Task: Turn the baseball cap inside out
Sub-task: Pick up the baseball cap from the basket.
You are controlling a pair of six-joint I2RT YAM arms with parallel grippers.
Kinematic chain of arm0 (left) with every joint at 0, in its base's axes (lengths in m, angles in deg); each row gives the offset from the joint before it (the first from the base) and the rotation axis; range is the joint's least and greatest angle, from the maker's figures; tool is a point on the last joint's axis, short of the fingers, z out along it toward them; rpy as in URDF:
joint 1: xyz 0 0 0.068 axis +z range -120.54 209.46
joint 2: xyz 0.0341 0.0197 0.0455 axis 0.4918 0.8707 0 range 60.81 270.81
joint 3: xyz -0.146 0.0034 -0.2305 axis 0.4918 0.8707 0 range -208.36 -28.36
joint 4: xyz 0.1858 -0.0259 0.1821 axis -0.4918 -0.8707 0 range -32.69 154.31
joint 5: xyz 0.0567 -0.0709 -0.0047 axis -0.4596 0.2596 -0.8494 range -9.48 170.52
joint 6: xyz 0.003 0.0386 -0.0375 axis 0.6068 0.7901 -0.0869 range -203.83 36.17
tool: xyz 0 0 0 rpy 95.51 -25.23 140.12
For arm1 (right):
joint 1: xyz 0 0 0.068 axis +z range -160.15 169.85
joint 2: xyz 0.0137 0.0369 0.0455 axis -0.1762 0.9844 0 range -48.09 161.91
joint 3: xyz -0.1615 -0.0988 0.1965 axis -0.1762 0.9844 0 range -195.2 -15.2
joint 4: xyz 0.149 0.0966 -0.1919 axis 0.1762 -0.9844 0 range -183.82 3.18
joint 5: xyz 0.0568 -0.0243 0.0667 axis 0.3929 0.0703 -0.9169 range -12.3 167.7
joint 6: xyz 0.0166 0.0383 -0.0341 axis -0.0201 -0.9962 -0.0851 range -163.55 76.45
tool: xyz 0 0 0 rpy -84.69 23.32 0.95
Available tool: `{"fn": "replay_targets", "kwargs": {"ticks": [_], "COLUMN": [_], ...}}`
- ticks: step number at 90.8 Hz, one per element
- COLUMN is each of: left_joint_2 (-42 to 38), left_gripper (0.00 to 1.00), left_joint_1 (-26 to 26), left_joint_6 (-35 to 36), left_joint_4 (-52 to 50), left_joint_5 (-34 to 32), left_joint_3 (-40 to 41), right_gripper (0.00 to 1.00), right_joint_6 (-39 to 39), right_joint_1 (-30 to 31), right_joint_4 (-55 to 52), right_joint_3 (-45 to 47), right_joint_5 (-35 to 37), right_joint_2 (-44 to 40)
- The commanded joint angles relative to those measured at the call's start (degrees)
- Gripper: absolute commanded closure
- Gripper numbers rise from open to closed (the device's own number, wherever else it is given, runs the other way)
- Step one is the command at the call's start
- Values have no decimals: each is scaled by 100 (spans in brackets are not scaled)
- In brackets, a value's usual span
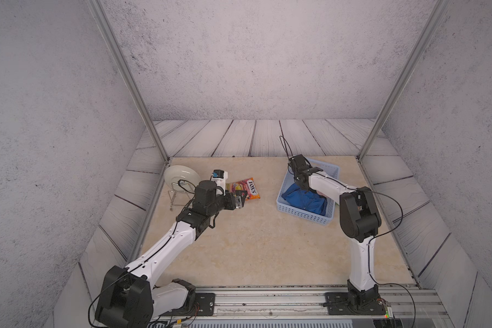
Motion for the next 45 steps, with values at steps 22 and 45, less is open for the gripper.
{"fn": "replay_targets", "kwargs": {"ticks": [22, 45], "left_joint_2": [300, 1081], "left_gripper": [2, 2], "left_joint_1": [-27, -60], "left_joint_6": [-1764, -3395], "left_joint_4": [82, 888], "left_joint_5": [507, 1757], "left_joint_3": [-1598, -2300], "right_gripper": [100, 100], "right_joint_6": [-751, -1051], "right_joint_1": [9, 114], "right_joint_4": [772, 4318], "right_joint_3": [972, 3674], "right_joint_5": [-1228, -3336], "right_joint_2": [-2842, -4444]}}
